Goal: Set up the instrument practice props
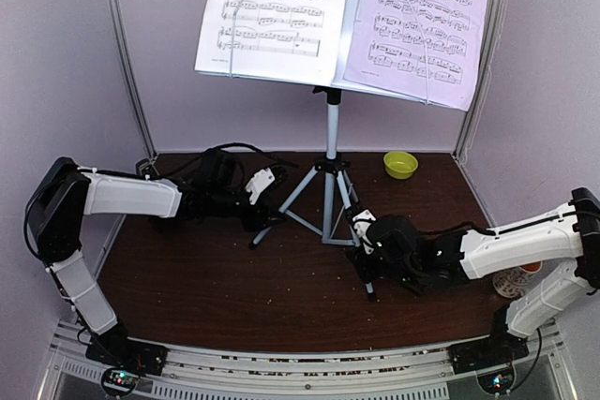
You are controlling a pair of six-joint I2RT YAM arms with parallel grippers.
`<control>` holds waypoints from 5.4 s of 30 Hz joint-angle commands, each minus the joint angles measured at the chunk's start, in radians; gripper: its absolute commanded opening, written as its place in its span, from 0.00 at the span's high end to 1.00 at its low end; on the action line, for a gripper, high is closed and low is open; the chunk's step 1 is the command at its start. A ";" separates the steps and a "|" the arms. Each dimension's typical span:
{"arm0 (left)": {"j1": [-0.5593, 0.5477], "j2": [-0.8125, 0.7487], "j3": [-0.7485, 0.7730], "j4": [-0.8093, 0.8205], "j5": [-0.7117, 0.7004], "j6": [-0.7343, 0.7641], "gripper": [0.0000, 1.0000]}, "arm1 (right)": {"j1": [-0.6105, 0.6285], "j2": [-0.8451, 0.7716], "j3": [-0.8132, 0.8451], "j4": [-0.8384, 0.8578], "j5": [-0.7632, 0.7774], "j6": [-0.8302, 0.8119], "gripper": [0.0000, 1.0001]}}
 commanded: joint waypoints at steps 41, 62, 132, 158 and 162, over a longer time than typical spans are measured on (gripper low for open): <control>0.074 0.158 0.283 0.062 -0.377 0.022 0.89 | -0.278 0.309 0.408 0.092 -0.042 -0.296 1.00; 0.163 -0.249 0.132 -0.209 -0.729 -0.460 0.02 | -0.237 0.081 0.315 0.123 -0.034 -0.290 0.00; -0.023 -0.431 0.030 -0.506 -0.870 -0.588 0.59 | -0.250 -0.157 0.249 0.098 -0.138 -0.092 0.00; -0.296 -0.186 0.192 -0.245 -0.299 -0.172 0.63 | -0.278 -0.223 0.192 0.068 -0.225 -0.071 0.00; -0.296 -0.167 0.200 -0.256 -0.270 -0.132 0.58 | -0.283 -0.215 0.194 0.070 -0.233 -0.068 0.00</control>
